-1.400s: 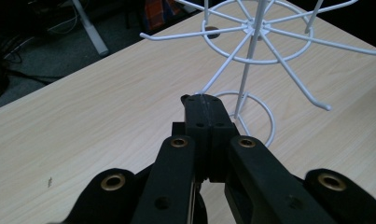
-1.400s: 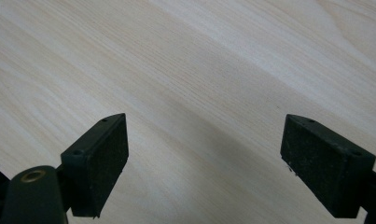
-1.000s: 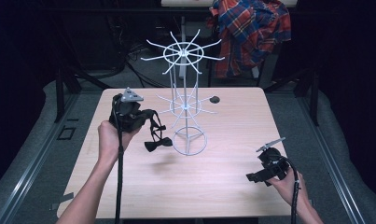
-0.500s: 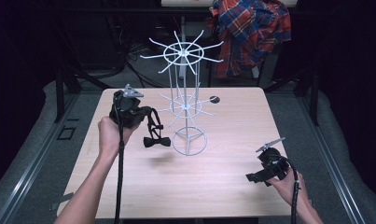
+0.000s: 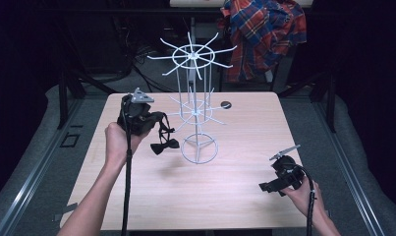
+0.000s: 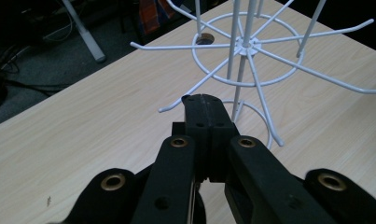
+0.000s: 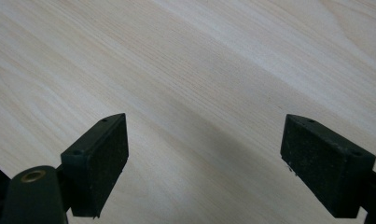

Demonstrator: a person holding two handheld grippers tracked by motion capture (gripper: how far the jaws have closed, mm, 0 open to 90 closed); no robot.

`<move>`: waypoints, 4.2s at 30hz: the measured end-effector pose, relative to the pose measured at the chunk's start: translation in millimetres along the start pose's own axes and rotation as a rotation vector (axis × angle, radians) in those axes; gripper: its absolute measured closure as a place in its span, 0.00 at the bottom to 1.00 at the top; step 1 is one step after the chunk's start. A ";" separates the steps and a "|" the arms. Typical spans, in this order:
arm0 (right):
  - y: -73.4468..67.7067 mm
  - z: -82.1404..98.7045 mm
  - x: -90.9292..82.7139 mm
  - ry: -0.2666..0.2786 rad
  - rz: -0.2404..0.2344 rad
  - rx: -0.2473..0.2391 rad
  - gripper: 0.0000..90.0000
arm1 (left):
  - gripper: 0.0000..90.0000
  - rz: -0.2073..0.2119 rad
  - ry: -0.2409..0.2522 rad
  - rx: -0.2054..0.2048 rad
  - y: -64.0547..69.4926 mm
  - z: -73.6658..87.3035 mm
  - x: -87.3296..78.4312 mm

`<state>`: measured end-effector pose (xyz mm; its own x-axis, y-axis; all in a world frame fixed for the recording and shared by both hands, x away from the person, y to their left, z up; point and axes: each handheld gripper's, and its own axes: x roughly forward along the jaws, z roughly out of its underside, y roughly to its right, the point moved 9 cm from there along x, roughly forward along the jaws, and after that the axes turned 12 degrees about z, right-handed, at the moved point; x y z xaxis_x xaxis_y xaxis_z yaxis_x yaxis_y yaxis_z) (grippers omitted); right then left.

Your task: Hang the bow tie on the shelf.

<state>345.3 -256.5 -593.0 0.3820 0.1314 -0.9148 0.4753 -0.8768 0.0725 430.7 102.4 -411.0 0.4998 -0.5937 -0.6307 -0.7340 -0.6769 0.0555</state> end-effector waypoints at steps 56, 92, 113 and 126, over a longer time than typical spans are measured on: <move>-0.9 -1.2 -0.2 0.000 0.005 -0.007 0.16 | 1.00 0.105 -0.079 0.068 33.4 9.7 26.3; -1.0 -0.4 -1.3 -0.011 0.006 -0.014 0.16 | 0.79 0.115 -0.008 -0.112 7.0 31.8 26.0; -2.0 -5.5 -7.0 0.039 0.015 -0.018 0.13 | 0.18 0.038 -0.036 -0.111 6.6 80.2 -18.0; -2.5 -5.3 -6.1 0.032 0.004 -0.012 0.11 | 0.11 -0.018 -0.079 -0.173 -2.5 129.6 -34.2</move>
<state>345.9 -252.6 -585.4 0.4092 0.1430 -0.9012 0.4829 -0.8719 0.0809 355.8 180.8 -489.8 0.4692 -0.5492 -0.6915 -0.6316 -0.7560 0.1718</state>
